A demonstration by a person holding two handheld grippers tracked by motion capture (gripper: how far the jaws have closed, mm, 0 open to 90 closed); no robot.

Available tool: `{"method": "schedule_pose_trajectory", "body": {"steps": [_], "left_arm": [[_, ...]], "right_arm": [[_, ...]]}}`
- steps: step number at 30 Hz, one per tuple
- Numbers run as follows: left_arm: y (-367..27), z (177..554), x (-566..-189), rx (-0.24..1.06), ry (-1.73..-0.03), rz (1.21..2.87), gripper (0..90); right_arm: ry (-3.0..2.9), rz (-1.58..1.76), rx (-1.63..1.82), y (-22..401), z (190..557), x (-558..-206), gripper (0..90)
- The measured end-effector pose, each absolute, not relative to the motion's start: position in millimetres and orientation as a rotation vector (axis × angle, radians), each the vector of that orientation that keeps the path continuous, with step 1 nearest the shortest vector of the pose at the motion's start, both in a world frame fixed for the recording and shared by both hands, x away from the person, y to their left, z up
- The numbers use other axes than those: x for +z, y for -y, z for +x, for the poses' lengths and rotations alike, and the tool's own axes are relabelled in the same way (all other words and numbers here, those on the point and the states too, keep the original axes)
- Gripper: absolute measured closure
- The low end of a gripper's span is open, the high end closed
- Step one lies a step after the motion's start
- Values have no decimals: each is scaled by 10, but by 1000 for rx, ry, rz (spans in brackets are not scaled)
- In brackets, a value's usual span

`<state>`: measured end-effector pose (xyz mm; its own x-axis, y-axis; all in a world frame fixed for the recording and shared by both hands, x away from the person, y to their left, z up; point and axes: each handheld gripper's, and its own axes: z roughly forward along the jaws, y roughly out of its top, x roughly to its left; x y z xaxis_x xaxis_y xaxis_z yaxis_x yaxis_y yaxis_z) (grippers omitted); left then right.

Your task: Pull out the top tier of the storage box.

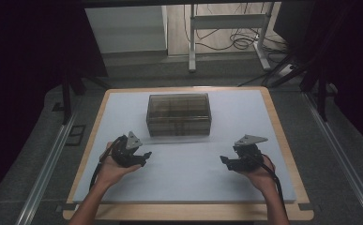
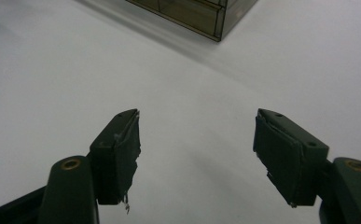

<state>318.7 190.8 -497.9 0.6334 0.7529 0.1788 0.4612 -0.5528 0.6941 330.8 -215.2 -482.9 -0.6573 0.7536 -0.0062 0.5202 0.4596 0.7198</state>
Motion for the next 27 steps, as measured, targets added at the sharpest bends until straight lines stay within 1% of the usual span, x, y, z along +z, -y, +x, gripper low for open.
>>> {"method": "schedule_pose_trajectory", "body": {"steps": [4,12,27], "left_arm": [[-1943,3227,-4983,607,-963,2232,316],[-1978,3296,-4954,625,-972,2232,334],[-1996,3363,-4920,639,-978,2212,408]], "right_arm": [[-2391,1092,1020,2132,3354,-4818,316],[-2407,1081,1025,2086,3424,-4808,328],[-2470,1052,1015,1946,3590,-4793,373]]}}
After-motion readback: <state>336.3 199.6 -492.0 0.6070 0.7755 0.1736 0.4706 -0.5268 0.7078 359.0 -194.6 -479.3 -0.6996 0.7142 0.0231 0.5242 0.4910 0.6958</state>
